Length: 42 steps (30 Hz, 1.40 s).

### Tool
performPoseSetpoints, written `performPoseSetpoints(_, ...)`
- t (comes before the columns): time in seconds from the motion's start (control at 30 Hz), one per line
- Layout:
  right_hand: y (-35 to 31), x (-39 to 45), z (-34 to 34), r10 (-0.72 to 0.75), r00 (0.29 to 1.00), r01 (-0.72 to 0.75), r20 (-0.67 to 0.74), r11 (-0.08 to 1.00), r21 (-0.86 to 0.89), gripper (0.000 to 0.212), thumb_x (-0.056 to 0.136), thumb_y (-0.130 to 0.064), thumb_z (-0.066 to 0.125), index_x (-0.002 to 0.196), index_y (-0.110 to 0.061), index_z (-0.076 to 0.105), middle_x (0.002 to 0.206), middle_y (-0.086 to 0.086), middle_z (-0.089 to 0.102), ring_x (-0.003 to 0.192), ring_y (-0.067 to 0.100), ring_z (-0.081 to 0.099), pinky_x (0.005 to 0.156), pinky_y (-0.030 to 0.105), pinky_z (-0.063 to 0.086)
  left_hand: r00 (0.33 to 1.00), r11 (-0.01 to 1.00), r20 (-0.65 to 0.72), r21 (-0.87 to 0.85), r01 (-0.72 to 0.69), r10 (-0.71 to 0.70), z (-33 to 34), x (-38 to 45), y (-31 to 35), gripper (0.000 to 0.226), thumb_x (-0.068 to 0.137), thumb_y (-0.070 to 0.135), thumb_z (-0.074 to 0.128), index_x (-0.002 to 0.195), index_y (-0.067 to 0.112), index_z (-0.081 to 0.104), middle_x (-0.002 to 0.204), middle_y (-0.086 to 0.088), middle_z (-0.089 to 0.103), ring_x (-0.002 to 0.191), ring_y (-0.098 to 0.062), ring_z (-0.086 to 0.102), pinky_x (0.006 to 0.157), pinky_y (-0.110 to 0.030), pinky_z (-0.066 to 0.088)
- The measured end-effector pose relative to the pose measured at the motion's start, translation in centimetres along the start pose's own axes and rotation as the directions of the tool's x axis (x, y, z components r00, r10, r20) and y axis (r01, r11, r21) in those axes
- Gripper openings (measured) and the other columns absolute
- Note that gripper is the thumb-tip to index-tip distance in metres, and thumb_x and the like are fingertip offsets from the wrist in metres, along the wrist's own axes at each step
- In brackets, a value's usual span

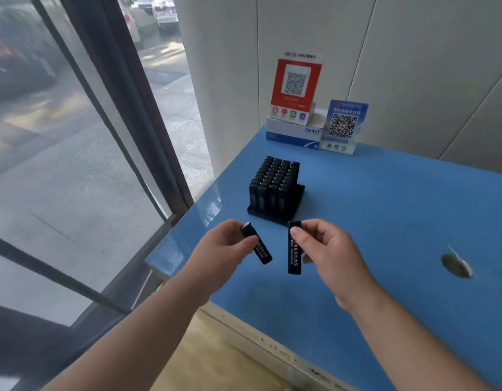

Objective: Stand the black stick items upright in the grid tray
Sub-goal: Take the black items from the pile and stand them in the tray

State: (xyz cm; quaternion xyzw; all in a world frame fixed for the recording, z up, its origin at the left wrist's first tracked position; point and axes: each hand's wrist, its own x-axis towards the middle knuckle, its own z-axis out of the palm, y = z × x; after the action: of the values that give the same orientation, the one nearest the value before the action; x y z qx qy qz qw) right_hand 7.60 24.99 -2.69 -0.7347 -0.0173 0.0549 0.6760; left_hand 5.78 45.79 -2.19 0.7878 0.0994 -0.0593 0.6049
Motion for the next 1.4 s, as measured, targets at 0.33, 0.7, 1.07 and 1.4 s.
performPoseSetpoints(0.33,-0.6,6.3,1.7,0.027,0.989,-0.021,-0.144,0.999,0.043,0.007,0.094,-0.025,0.069,0.098,-0.027,0.073,0.088,-0.005,0.074,0.068,0.003,0.061,0.062,0.017,0.051,0.988,0.985,0.031,0.078,-0.154,0.152,-3.2,8.1,3.9,0.019,0.094,0.025,0.065,0.093,0.044,0.068,0.086,0.014,0.074,0.081,-0.01,0.07,0.074,-0.037,0.054)
performPoseSetpoints(0.7,-0.3,6.5,2.7,0.042,0.88,-0.048,-0.474,0.999,0.0,0.008,0.092,-0.023,0.071,0.088,-0.029,0.072,0.086,-0.006,0.074,0.078,0.006,0.067,0.067,0.022,0.057,0.784,0.724,0.349,0.315,-0.613,0.512,-2.1,16.3,5.1,0.018,0.088,0.024,0.072,0.106,0.029,0.073,0.086,0.021,0.064,0.077,0.012,0.057,0.07,0.001,0.037)
performPoseSetpoints(1.07,0.3,5.7,4.7,-0.022,0.827,-0.029,-0.562,0.996,-0.082,0.018,0.091,-0.018,0.073,0.089,-0.035,0.071,0.086,-0.008,0.074,0.078,0.01,0.069,0.079,0.031,0.06,0.459,0.264,0.578,0.392,-0.881,0.674,-1.7,17.8,2.5,0.017,0.085,0.022,0.074,0.102,0.021,0.073,0.098,0.005,0.064,0.093,-0.027,0.058,0.082,-0.039,0.047)
performPoseSetpoints(1.4,0.5,7.2,5.5,-0.044,0.831,-0.032,-0.555,0.992,-0.126,0.019,0.089,-0.018,0.075,0.09,-0.036,0.071,0.089,-0.01,0.076,0.084,0.01,0.071,0.087,0.034,0.056,0.477,0.284,0.556,0.4,-0.871,0.681,-2.1,18.1,3.0,0.012,0.089,0.028,0.069,0.099,0.022,0.073,0.092,0.007,0.063,0.09,-0.024,0.057,0.081,-0.039,0.047)
